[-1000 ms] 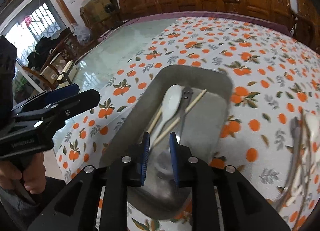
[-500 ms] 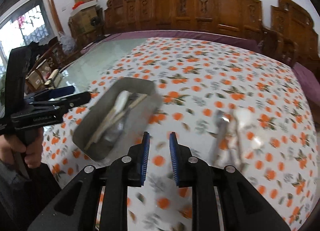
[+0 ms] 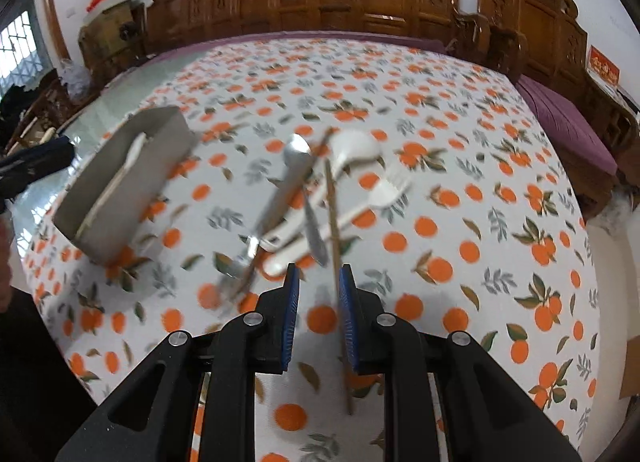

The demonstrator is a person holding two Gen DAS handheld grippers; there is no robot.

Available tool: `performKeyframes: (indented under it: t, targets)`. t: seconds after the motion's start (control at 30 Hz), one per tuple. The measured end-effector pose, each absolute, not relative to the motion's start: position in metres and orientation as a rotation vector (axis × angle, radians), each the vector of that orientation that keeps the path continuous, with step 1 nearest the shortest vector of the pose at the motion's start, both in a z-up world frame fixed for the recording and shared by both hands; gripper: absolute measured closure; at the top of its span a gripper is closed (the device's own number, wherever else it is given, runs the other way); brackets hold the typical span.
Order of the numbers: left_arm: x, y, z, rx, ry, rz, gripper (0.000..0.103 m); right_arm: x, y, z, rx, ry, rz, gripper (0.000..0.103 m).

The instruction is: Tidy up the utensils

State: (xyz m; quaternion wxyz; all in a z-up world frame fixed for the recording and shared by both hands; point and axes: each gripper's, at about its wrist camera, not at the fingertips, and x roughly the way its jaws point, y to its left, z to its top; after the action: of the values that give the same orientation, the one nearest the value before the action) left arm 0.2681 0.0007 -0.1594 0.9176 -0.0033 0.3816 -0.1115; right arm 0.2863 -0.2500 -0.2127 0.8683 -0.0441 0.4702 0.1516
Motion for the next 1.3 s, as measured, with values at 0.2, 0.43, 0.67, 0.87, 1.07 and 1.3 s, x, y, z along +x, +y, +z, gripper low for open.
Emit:
performKeyframes:
  t: [0.2, 0.43, 0.67, 0.87, 1.07, 1.3]
  targets:
    - [0.259, -0.026, -0.162, 0.022, 0.782, -0.28, 0.023, 0.29, -0.254, -0.233, -0.108, 1.017, 0.301, 0.081]
    - [0.254, -0.047, -0.175, 0.05, 0.81, -0.337, 0.023, 0.296, -0.253, -0.245, -0.127, 1.043, 0.299, 0.081]
    - [0.251, -0.06, -0.188, 0.09, 0.832, -0.34, 0.023, 0.29, -0.258, -0.248, -0.09, 1.055, 0.32, 0.097]
    - [0.249, -0.069, -0.195, 0.11, 0.849, -0.324, 0.027, 0.276, -0.268, -0.23, -0.054, 1.021, 0.337, 0.097]
    - [0.254, -0.09, -0.199, 0.145, 0.879, -0.327, 0.034, 0.259, -0.282, -0.213, -0.029, 0.984, 0.336, 0.097]
    - [0.269, -0.122, -0.216, 0.137, 0.958, -0.354, 0.05, 0.258, -0.3, -0.209, 0.006, 0.976, 0.325, 0.097]
